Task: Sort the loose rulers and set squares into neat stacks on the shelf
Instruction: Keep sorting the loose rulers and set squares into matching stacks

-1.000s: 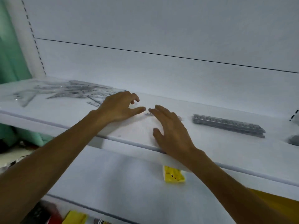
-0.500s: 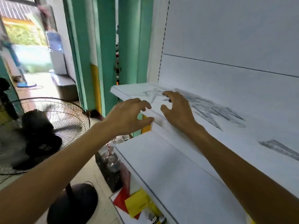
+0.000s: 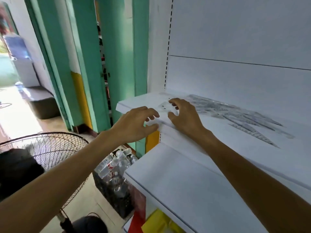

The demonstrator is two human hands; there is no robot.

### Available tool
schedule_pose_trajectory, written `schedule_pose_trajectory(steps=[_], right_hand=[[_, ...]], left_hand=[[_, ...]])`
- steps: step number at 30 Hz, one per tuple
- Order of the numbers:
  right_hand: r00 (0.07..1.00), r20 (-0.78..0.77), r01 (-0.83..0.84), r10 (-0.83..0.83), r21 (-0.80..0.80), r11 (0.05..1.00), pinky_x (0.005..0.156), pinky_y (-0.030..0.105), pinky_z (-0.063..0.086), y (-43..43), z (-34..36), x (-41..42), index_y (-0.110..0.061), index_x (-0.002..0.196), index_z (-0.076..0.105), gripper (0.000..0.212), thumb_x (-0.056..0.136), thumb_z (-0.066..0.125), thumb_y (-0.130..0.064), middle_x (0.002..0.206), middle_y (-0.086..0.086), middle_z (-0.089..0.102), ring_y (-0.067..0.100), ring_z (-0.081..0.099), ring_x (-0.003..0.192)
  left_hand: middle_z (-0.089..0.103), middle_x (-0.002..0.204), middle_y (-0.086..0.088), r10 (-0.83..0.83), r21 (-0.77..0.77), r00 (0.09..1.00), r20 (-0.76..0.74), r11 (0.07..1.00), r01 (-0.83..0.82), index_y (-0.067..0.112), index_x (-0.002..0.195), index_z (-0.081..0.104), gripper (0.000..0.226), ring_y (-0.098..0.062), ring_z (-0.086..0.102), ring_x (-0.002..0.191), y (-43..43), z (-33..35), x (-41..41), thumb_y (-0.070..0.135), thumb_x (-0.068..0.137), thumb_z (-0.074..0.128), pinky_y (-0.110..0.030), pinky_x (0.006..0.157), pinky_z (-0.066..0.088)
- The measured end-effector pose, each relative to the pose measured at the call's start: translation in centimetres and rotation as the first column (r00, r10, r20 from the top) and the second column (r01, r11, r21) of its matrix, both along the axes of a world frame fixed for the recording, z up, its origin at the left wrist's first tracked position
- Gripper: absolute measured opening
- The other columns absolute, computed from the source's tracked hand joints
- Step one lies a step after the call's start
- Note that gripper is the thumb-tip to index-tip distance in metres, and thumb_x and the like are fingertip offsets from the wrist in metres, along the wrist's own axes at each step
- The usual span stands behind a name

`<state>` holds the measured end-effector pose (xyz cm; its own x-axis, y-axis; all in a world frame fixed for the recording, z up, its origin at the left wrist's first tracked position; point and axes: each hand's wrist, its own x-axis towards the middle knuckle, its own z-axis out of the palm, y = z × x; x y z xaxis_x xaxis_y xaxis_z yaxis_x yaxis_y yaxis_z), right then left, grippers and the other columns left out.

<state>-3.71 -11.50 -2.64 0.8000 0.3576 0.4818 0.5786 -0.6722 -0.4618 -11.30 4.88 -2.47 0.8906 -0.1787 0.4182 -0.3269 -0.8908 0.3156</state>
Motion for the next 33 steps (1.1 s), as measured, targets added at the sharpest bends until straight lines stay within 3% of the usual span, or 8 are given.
schedule_pose_trajectory(steps=[5,10,17,22,26,30,33], right_hand=[[0.996,-0.01,0.086,-0.087,-0.014,0.996,0.098,0.035,0.04,-0.6,0.9,3.2,-0.013,0.126,0.05,0.04,0.088,0.055,-0.02,0.123,0.009,0.055,0.024,0.05,0.115],[0.992,-0.031,0.123,-0.125,-0.062,0.991,0.096,0.035,0.042,-2.2,0.9,6.5,-0.012,0.124,0.052,0.038,0.087,0.057,-0.018,0.121,0.009,0.057,0.023,0.052,0.111],[0.992,-0.089,0.065,-0.086,-0.208,0.976,0.098,0.034,0.041,-1.5,-0.6,8.3,-0.019,0.123,0.056,0.036,0.088,0.057,-0.028,0.121,0.001,0.061,0.018,0.052,0.113],[0.994,-0.09,0.037,-0.068,-0.306,0.951,0.091,0.029,0.043,-0.7,-0.7,7.8,-0.019,0.112,0.065,0.031,0.087,0.058,-0.035,0.112,-0.001,0.066,0.016,0.057,0.104],[0.988,-0.091,0.091,-0.127,-0.331,0.939,0.094,0.027,0.041,-0.6,-0.8,6.7,-0.02,0.111,0.066,0.026,0.089,0.056,-0.03,0.115,-0.001,0.066,0.016,0.056,0.106],[0.985,-0.058,0.125,-0.16,-0.385,0.914,0.099,0.03,0.04,-0.9,-0.6,5.1,-0.022,0.115,0.064,0.027,0.093,0.05,-0.029,0.122,-0.006,0.063,0.016,0.053,0.114],[0.985,0.024,0.163,-0.169,-0.415,0.895,0.097,0.027,0.038,-1.1,-1.1,3.6,-0.021,0.119,0.062,0.029,0.095,0.048,-0.028,0.125,-0.005,0.061,0.017,0.053,0.114]], left_hand=[[0.061,0.104,-0.004,-0.053,-0.059,0.999,-0.012,0.997,0.052,0.017,0.112,0.06,0.027,-0.016,0.056,0.095,2.2,-1.1,5.1,0.022,0.086,0.059,-0.038,0.087,0.046],[0.061,0.109,-0.005,-0.087,-0.074,0.996,-0.018,0.994,0.085,0.013,0.112,0.062,0.024,-0.016,0.055,0.099,3.9,-2.6,9.9,0.009,0.09,0.053,-0.023,0.083,0.038],[0.06,0.12,-0.003,-0.187,0.007,0.982,-0.018,0.982,0.187,0.013,0.116,0.062,0.028,-0.021,0.05,0.111,5.5,-3.1,12.9,0.015,0.089,0.056,-0.033,0.095,0.036],[0.06,0.111,-0.002,-0.217,0.16,0.976,0.018,0.964,0.211,0.017,0.113,0.065,0.029,-0.02,0.05,0.105,5.6,-2.8,12.6,0.03,0.092,0.049,-0.038,0.089,0.041],[0.057,0.094,-0.004,-0.337,0.345,0.932,0.133,0.897,0.276,0.012,0.104,0.067,0.04,-0.022,0.054,0.086,6.2,-3.0,11.2,0.044,0.083,0.053,-0.028,0.074,0.039],[0.052,0.12,-0.003,-0.432,0.344,0.898,0.087,0.859,0.38,0.014,0.119,0.054,0.049,-0.023,0.055,0.1,7.3,-3.4,12.0,0.043,0.08,0.061,-0.028,0.086,0.039],[0.051,0.125,-0.006,-0.479,0.34,0.878,0.025,0.83,0.443,0.011,0.126,0.047,0.052,-0.026,0.052,0.109,7.5,-4.0,12.7,0.04,0.084,0.058,-0.036,0.093,0.042]])
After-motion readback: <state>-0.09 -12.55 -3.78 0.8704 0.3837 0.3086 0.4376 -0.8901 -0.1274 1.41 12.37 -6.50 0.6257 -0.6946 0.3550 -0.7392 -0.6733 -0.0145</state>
